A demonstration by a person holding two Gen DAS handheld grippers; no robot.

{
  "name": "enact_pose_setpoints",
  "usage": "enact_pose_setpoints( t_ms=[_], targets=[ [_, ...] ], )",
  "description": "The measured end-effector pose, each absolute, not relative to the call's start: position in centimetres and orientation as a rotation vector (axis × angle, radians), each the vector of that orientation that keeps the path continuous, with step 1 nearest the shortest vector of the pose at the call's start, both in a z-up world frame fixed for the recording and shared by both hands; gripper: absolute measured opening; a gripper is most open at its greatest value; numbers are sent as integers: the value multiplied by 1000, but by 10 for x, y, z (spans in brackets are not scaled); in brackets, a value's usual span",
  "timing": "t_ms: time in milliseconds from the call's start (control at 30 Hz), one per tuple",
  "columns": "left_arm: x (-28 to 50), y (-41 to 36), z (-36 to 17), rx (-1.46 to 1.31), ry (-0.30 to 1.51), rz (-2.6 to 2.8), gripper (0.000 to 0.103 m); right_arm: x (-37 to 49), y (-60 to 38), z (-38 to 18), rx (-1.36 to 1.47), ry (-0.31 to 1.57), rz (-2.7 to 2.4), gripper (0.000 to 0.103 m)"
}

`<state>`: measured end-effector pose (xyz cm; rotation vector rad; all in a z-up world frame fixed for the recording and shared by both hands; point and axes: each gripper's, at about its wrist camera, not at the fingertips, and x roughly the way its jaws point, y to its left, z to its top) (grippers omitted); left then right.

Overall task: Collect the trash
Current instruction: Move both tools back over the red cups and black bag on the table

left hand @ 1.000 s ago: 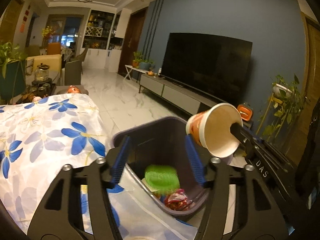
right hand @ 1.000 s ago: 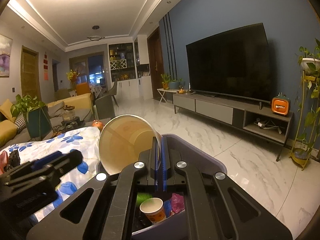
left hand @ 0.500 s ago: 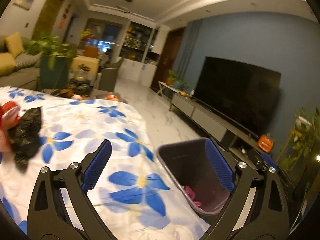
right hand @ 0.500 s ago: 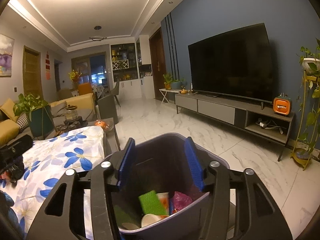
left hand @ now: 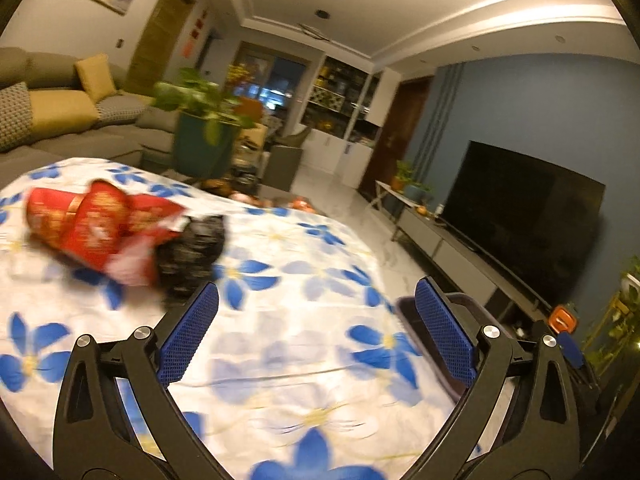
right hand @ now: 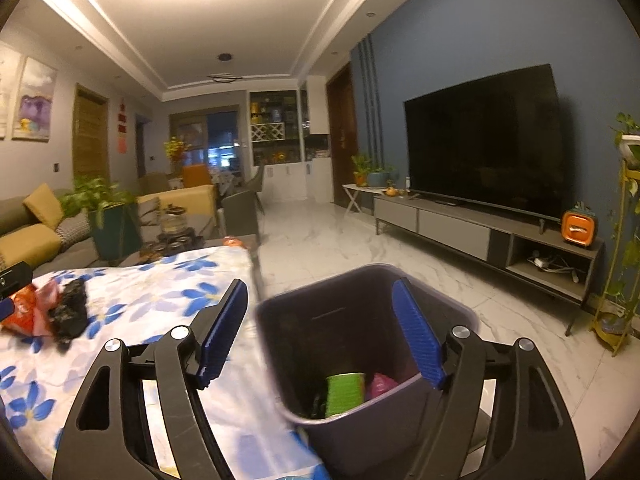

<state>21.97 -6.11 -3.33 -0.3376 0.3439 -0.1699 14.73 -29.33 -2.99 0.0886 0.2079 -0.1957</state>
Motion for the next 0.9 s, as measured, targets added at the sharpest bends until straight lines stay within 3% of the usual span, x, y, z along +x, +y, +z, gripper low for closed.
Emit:
enact_pose_setpoints(
  t_ms=[900],
  targets=[
    [139,139,-24,-399,284,217,97,178,-150,-37,51,243,46,74]
  ],
)
